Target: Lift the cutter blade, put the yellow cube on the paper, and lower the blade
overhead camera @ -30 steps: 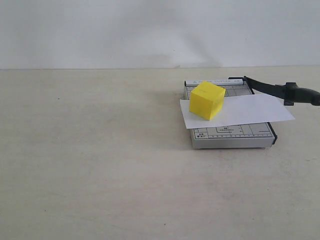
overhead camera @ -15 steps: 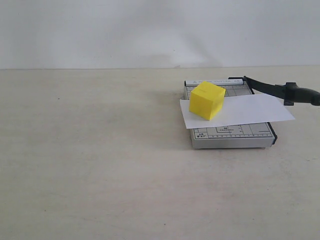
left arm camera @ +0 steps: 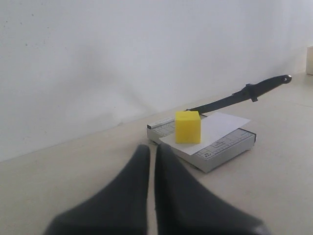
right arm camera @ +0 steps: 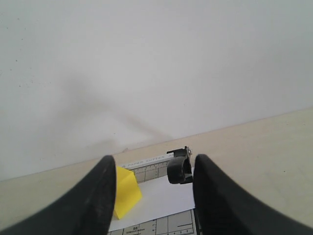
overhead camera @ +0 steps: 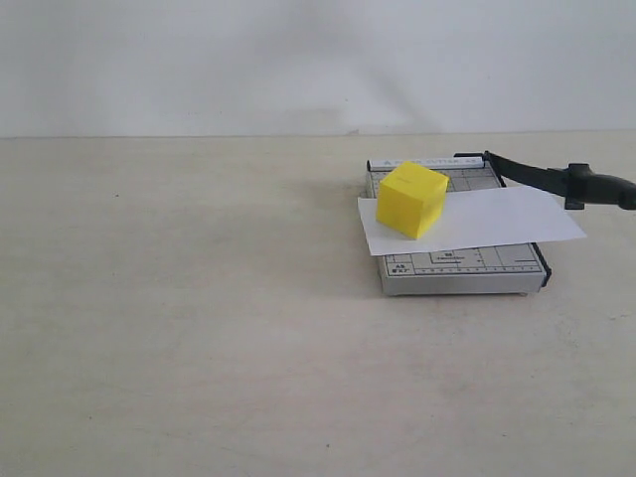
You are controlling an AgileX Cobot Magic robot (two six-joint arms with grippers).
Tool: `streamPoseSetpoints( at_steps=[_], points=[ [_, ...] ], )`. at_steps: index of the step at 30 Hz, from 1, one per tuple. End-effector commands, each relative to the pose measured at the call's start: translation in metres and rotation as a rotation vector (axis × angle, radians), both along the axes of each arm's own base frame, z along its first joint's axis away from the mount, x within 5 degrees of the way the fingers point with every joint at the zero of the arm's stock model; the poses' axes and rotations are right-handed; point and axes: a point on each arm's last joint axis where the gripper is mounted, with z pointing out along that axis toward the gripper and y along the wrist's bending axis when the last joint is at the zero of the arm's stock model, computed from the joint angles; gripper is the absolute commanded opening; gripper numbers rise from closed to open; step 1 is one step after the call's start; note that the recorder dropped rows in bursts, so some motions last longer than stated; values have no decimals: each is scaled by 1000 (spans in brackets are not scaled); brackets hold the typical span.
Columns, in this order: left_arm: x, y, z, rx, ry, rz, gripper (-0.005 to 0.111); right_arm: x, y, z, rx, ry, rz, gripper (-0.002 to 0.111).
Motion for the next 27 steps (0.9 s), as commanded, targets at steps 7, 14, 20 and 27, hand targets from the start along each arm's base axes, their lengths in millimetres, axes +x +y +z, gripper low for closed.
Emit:
streamPoseSetpoints(
  at_steps=[7, 14, 20, 27],
  points=[
    [5, 1, -8, -68, -51, 70, 4, -1, 0, 0, -14, -5, 0, 47],
    [8, 5, -10, -43, -49, 162, 4, -1, 0, 0, -14, -5, 0, 47],
    [9, 7, -14, -15, -13, 195, 4, -1, 0, 0, -14, -5, 0, 47],
    [9, 7, -14, -15, -13, 195, 4, -1, 0, 0, -14, -5, 0, 47]
  ],
)
